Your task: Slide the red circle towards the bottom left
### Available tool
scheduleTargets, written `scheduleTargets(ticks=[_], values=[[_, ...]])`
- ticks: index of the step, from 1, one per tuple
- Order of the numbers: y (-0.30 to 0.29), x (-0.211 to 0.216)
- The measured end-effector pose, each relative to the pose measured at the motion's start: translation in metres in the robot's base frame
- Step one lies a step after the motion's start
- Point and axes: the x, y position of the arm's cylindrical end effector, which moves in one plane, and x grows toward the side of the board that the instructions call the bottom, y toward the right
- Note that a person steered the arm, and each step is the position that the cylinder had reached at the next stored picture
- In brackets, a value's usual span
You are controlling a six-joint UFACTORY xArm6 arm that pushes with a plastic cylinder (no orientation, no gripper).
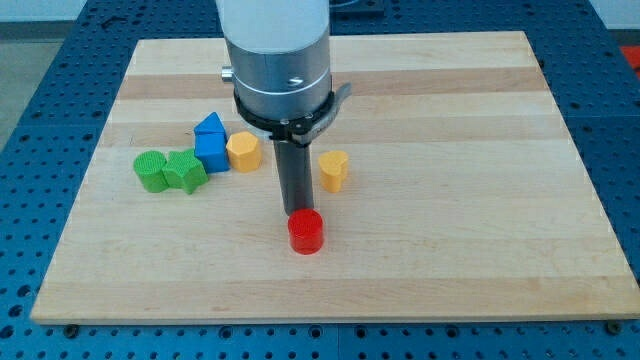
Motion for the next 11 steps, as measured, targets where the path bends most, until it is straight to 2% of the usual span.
scheduleTargets(ticks=[2, 3, 5, 7, 10, 11], values=[[0.057, 0.024], [0.045, 0.033], [-0.014, 0.014], [-0.041, 0.017], [-0.051, 0.063], [-0.074, 0.076]])
